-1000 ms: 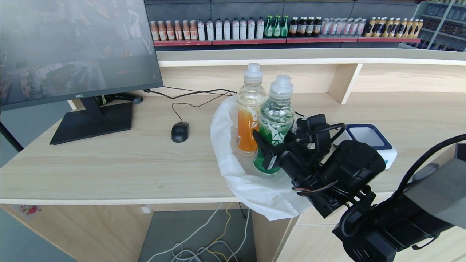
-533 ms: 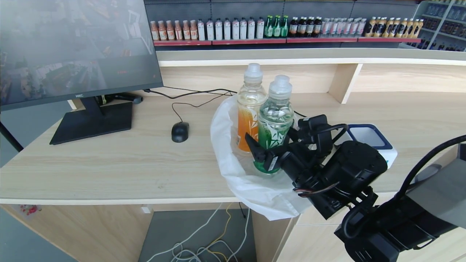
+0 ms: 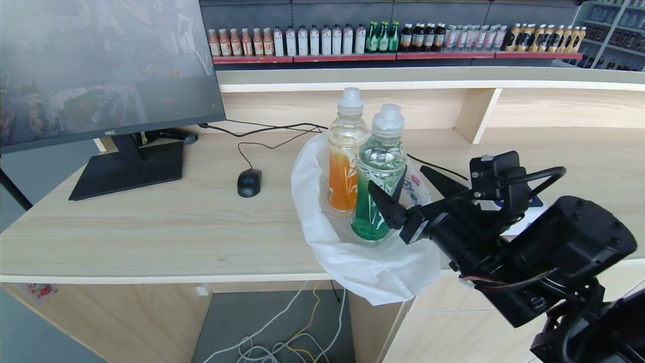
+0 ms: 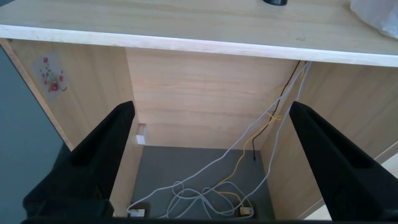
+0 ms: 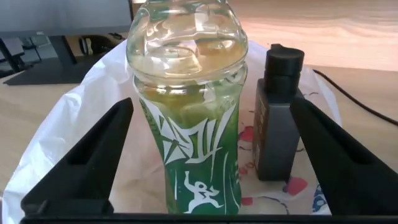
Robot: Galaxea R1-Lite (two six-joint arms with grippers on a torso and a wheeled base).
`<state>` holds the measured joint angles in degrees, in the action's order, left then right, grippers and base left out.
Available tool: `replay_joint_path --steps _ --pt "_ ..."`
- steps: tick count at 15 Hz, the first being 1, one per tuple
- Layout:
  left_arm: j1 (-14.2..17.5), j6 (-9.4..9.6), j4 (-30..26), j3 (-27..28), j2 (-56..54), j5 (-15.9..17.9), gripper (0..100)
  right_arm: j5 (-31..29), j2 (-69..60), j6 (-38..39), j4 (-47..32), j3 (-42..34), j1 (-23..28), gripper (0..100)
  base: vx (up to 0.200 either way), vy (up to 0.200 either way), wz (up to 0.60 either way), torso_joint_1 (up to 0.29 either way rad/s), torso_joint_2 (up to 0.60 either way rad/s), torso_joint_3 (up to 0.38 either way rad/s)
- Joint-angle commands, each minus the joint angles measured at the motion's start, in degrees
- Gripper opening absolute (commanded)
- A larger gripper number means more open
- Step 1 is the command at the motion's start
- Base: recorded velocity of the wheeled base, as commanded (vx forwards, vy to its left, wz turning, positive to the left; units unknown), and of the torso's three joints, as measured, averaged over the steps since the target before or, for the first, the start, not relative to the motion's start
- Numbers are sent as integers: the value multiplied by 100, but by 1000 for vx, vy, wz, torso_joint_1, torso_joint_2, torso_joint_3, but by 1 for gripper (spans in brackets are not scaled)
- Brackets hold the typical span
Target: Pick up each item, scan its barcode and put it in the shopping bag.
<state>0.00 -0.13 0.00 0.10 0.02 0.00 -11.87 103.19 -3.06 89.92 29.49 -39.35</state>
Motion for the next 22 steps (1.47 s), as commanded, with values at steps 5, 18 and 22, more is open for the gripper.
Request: replay_joint_path --steps 5,18,22 --pt "0 -4 0 -1 -2 0 100 -43 -3253 60 -9 -2949 833 100 0 0 0 0 0 0" --pt "0 -4 0 -1 -2 0 100 1091 -9458 -617 -9176 -2756 877 100 0 0 0 0 0 0" --pt "0 -4 0 -1 -2 0 100 1082 -9080 -371 -9176 -2756 2160 100 0 0 0 0 0 0"
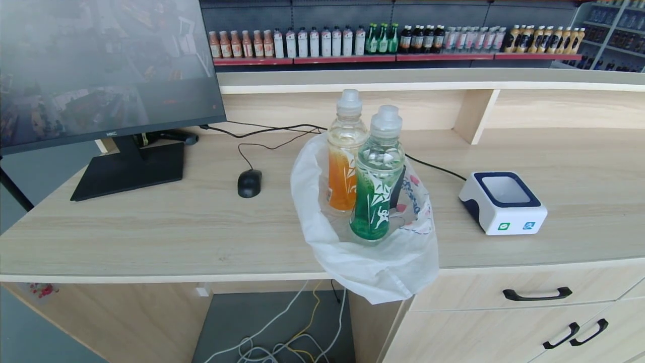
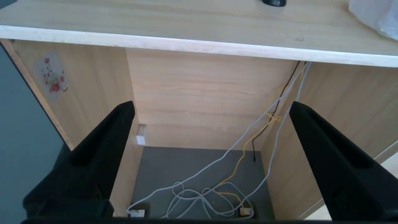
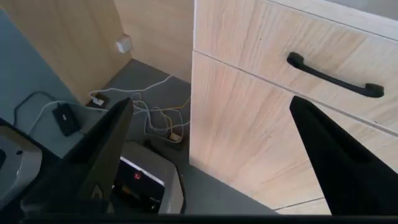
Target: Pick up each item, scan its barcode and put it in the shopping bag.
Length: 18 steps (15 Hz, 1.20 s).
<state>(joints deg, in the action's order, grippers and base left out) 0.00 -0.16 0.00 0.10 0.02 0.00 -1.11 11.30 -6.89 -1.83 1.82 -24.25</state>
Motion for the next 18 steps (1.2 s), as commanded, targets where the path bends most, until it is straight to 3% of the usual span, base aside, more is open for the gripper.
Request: replay_joint_path --steps 1,3,7,9,12,18 --pt "0 -2 0 -1 -2 0 100 5 250 12 -2 12 1291 100 0 0 0 0 0 0" --pt "0 -2 0 -1 -2 0 100 5 223 3 -2 12 2003 100 0 0 0 0 0 0" --pt "0 -2 0 -1 -2 0 100 5 -787 12 -2 12 2425 100 0 0 0 0 0 0" --pt "0 -2 0 -1 -2 0 100 5 -1121 21 -2 12 2433 100 0 0 0 0 0 0" --pt "0 -11 0 -1 -2 0 100 5 -1130 161 104 -23 2433 100 -200 0 0 2 4 4" --pt "0 -2 0 -1 -2 0 100 5 -1130 627 165 -173 2433 100 0 0 0 0 0 0"
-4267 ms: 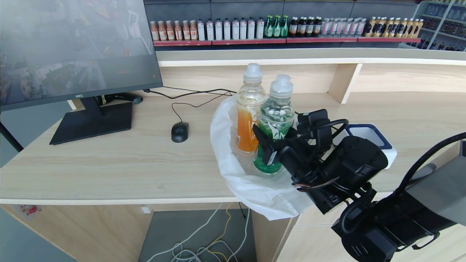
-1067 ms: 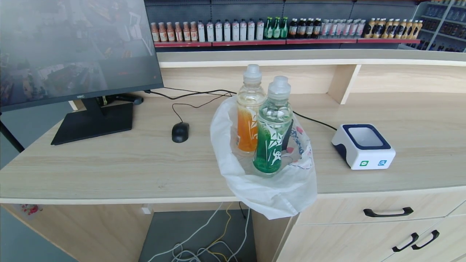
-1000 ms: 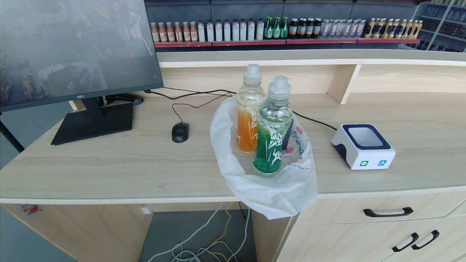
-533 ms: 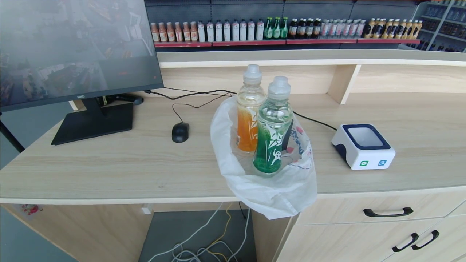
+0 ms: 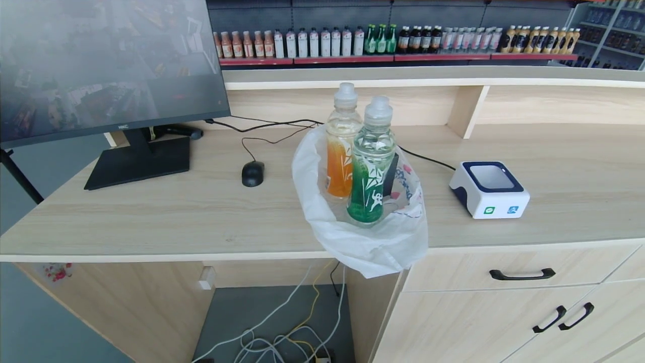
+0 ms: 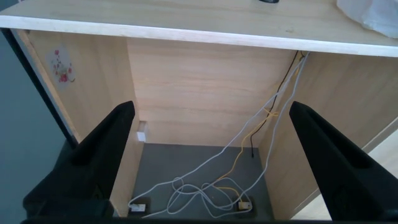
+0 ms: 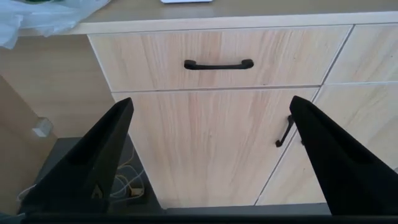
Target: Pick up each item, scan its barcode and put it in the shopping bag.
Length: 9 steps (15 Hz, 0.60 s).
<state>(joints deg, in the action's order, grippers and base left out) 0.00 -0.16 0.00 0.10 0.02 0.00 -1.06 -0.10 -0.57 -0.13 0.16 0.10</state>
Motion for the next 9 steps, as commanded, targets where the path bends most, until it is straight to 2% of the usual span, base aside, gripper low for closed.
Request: replay_joint_path --steps 1,7,9 --pt "0 -2 0 -1 -2 0 100 1 10 -4 -4 -7 -1 100 0 0 0 0 0 0" --pt "-9 60 -9 -1 -2 9 100 1 10 -13 -4 -7 -1 100 0 0 0 0 0 0" --pt "-9 69 -9 -1 -2 9 100 1 10 -13 -4 -7 -1 100 0 -200 0 0 5 5"
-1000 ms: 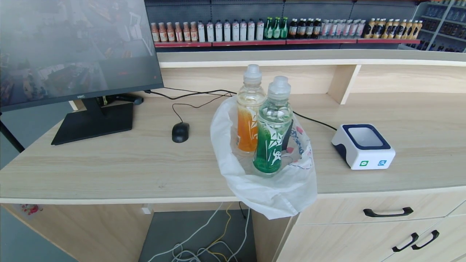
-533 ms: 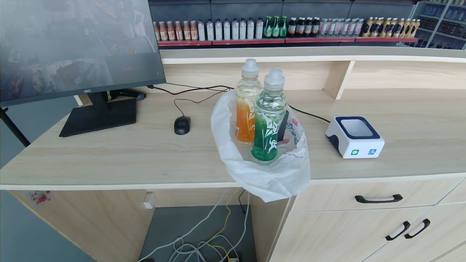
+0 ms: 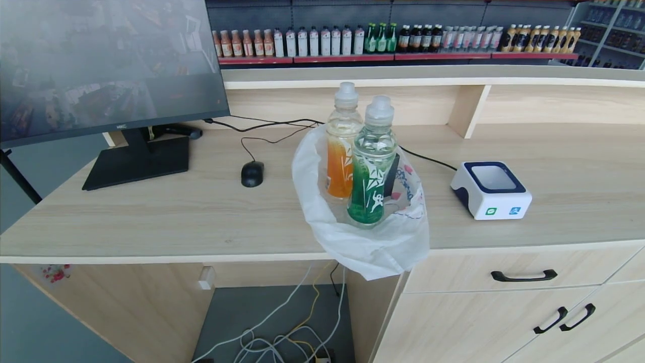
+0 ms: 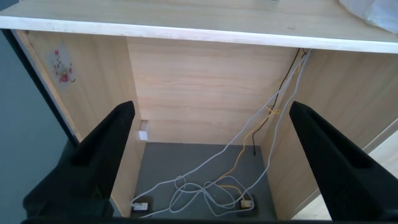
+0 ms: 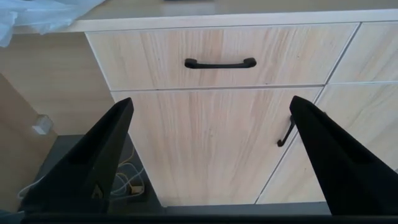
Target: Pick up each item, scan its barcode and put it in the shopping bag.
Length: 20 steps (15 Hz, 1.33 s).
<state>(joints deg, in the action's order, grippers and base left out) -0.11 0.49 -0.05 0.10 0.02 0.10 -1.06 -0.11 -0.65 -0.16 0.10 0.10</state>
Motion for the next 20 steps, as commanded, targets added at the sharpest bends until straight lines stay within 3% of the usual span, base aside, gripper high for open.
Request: replay_joint_path --steps 1,20 --pt "2 4 -4 -1 -2 -1 100 1 11 -6 -2 -1 -1 100 0 -200 0 2 -2 7" --pt "11 -14 5 -1 -2 -1 100 1 11 73 -2 -1 -1 100 0 -200 0 2 0 3"
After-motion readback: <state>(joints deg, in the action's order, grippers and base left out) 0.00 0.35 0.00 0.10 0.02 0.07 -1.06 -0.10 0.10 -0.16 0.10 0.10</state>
